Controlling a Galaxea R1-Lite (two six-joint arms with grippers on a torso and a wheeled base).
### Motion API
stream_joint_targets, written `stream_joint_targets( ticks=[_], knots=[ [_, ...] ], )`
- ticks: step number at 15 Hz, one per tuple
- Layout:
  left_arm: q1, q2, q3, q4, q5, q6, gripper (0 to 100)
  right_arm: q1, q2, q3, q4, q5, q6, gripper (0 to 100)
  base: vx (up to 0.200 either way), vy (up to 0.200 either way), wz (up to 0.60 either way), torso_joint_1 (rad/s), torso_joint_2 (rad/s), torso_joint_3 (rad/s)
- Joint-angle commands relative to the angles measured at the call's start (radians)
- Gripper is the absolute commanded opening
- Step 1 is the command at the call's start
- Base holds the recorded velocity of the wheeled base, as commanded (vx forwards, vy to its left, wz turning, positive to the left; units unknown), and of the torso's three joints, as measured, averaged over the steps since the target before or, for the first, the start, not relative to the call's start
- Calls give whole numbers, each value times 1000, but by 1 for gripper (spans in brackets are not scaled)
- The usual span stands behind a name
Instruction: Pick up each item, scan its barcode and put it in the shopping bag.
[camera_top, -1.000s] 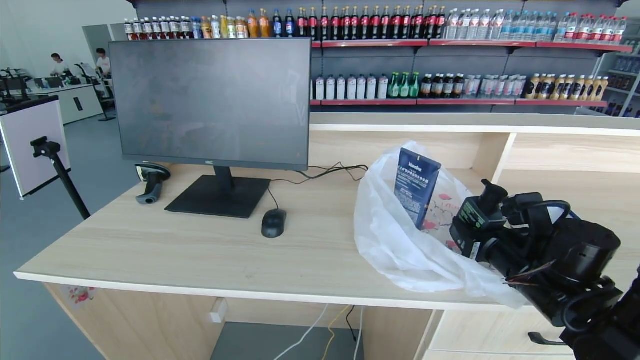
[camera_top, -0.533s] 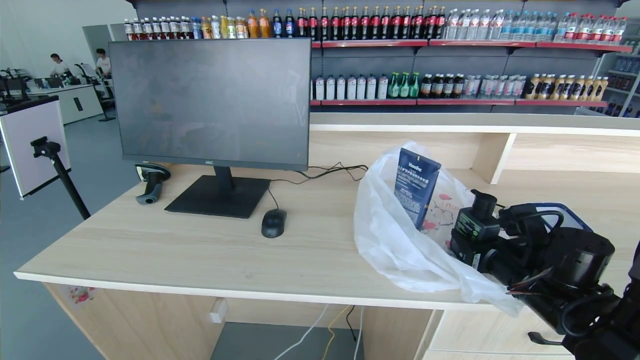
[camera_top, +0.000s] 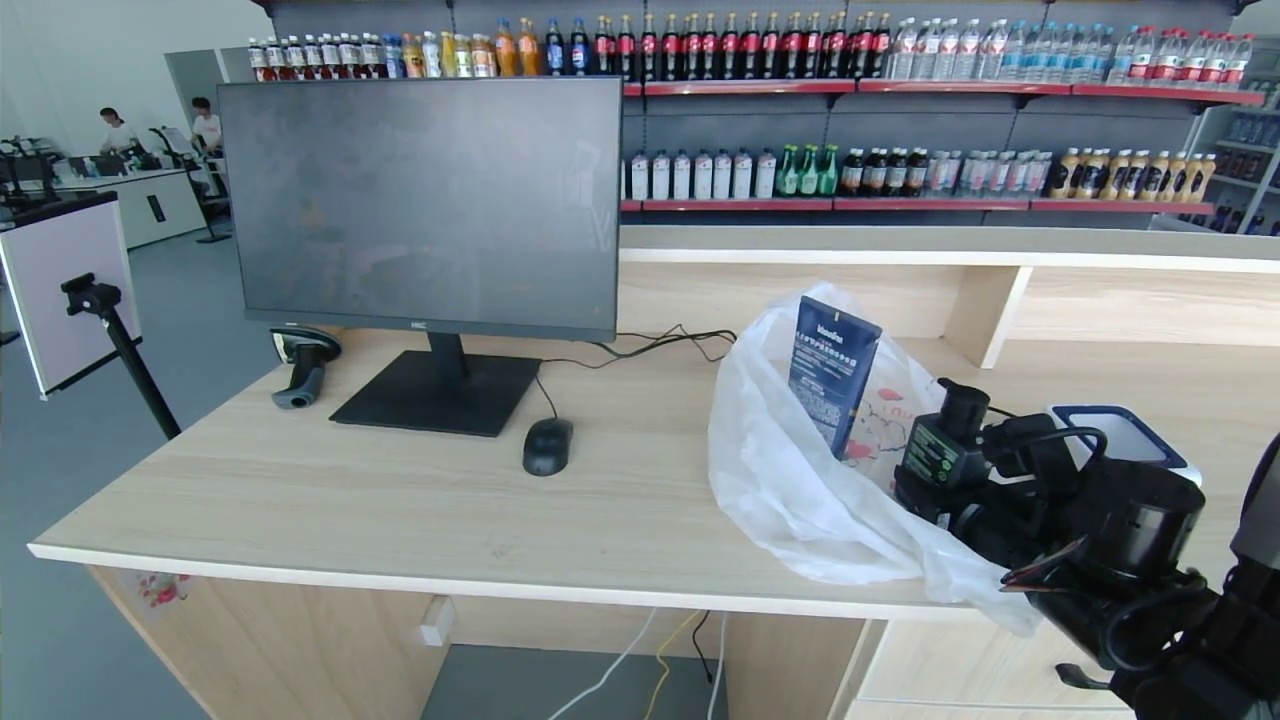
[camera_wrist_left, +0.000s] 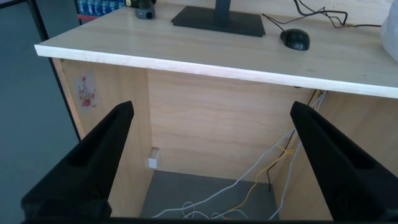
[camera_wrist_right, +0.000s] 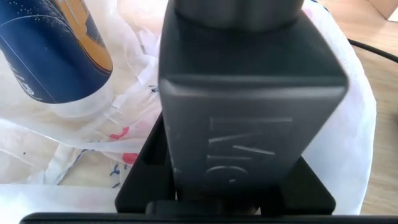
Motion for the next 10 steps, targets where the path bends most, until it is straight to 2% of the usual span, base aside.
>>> stream_joint_targets(
  ticks=[1, 2, 3, 8, 10],
  knots=[
    [0, 0, 0, 0, 0, 0, 100, 2, 4, 3, 0, 0, -2, 0, 0, 0, 0, 0, 0, 0],
    [0, 0, 0, 0, 0, 0, 100, 4, 4, 9, 0, 0, -3, 0, 0, 0, 0, 0, 0, 0],
    [0, 0, 0, 0, 0, 0, 100, 7, 1, 12, 0, 0, -3, 100, 0, 0, 0, 0, 0, 0],
    [0, 0, 0, 0, 0, 0, 100, 8, -46, 14, 0, 0, -11, 100, 0, 0, 0, 0, 0, 0],
    [0, 0, 0, 0, 0, 0, 100, 10, -89, 6, 0, 0, -54, 100, 0, 0, 0, 0, 0, 0]
  ],
)
